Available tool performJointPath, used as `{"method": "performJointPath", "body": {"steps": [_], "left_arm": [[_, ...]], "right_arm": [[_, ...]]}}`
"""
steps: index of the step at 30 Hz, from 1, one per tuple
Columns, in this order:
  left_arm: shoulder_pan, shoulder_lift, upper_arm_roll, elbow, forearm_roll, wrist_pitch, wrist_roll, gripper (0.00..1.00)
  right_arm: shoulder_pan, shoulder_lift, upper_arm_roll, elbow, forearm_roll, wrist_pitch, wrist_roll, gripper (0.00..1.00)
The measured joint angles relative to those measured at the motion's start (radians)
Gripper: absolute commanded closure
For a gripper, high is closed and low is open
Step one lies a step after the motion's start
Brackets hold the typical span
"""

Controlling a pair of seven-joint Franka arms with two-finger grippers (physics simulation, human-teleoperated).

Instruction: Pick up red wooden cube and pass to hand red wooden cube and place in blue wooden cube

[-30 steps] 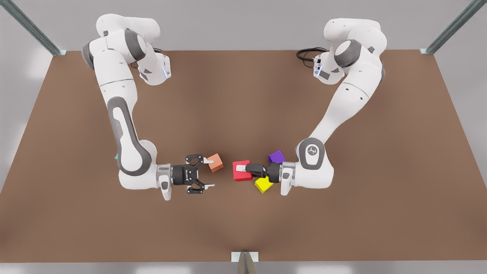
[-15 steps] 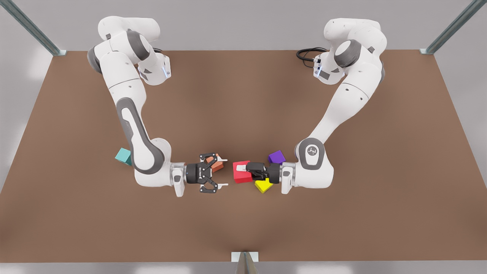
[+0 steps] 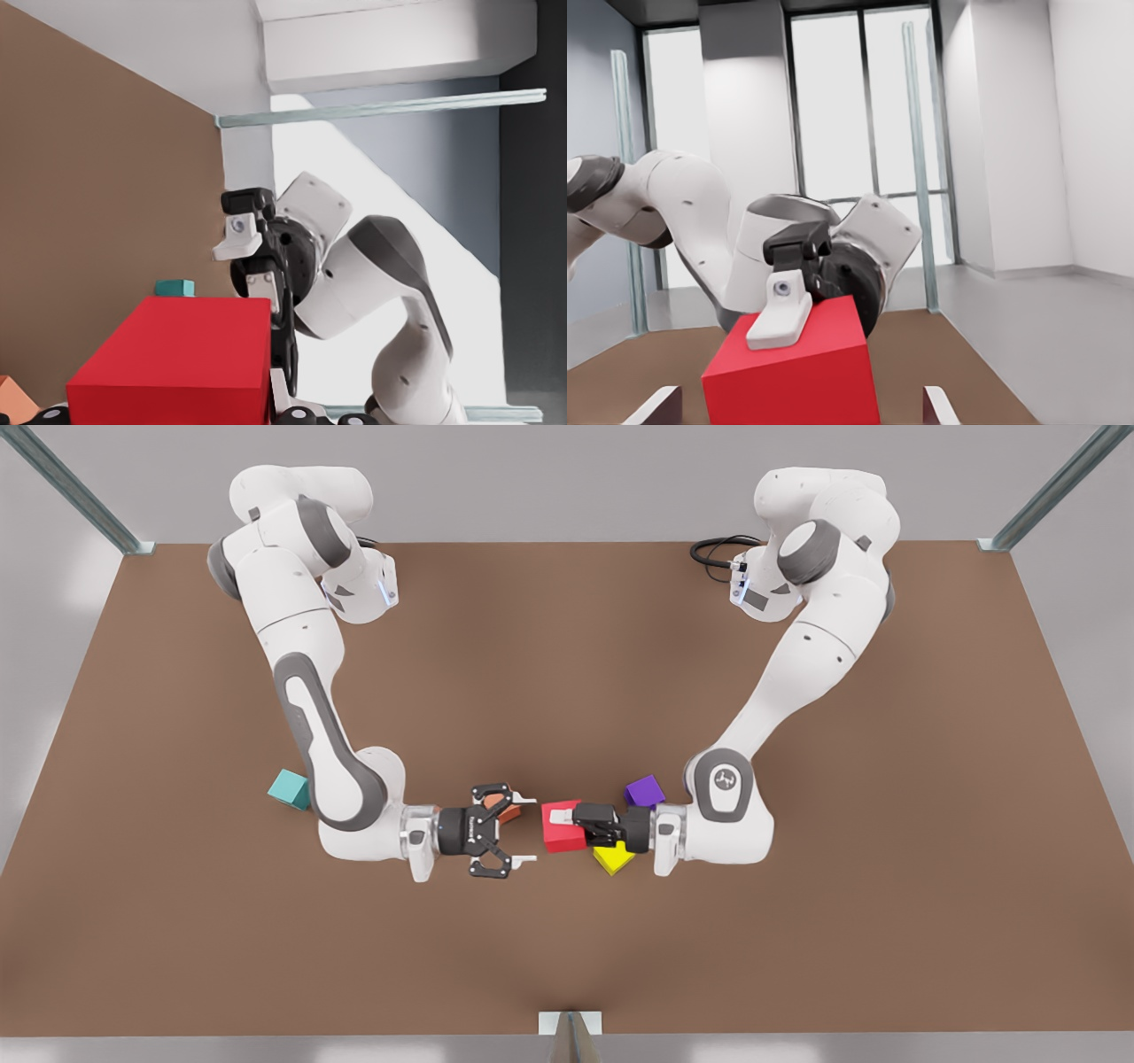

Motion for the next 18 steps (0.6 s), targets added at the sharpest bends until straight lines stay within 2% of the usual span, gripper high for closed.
{"method": "performJointPath", "body": {"steps": [18], "left_arm": [[-0.001, 0.008, -0.001, 0.0, -0.043, 0.0, 0.014, 0.43]], "right_arm": [[0.013, 0.018, 0.048, 0.024, 0.001, 0.062, -0.042, 0.0]]}}
